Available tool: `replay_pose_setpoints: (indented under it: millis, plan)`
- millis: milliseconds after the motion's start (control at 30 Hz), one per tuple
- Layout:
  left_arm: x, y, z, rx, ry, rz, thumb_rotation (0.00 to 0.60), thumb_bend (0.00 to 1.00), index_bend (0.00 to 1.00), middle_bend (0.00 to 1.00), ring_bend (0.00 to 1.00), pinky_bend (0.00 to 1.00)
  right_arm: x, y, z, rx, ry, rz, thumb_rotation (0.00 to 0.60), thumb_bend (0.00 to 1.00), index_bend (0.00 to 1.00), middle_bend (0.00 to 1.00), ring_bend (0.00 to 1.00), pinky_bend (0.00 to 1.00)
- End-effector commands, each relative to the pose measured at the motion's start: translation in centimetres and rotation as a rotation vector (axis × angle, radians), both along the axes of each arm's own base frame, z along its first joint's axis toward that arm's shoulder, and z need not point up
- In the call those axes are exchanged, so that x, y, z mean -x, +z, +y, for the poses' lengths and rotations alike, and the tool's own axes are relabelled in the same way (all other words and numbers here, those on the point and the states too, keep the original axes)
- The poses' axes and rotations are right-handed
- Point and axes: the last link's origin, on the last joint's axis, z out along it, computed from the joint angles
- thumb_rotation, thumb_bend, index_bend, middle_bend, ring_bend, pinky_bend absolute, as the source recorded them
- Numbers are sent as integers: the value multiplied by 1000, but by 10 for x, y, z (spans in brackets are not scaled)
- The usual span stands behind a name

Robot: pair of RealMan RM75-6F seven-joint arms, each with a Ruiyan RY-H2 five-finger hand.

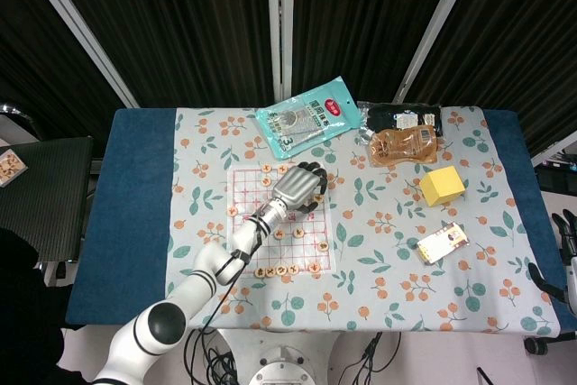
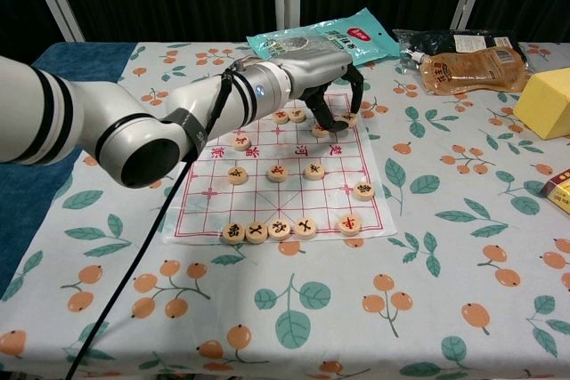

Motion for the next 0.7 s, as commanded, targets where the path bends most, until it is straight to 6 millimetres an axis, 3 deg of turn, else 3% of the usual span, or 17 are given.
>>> replay_pose_setpoints:
  millis: [33, 167, 400, 567, 700]
  plan:
    - [-1, -1, -1, 9, 4, -9, 600, 322, 340, 198, 93, 197, 0, 0, 1, -1, -2, 1, 600, 227, 0, 0, 0, 0]
    - [0, 0, 0, 9, 4, -4, 600, 314, 247, 176, 78, 197, 0, 0, 1, 1, -3, 0, 600, 227, 0, 0, 0, 0]
    - [4, 13, 6, -40, -26, -26, 600, 313, 227, 176, 77, 196, -3, 1, 2, 4, 8, -1, 600, 227, 0, 0, 0, 0]
    - [20, 55, 19, -165, -65, -82, 600, 312, 227, 175, 65, 178, -9, -1, 2, 0, 32, 2, 600, 226, 0, 0, 0, 0]
    - [64, 104, 18, -310, -60, -63, 600, 312, 227, 176, 66, 158, -16, -2, 2, -2, 57, 7, 600, 227, 0, 0, 0, 0]
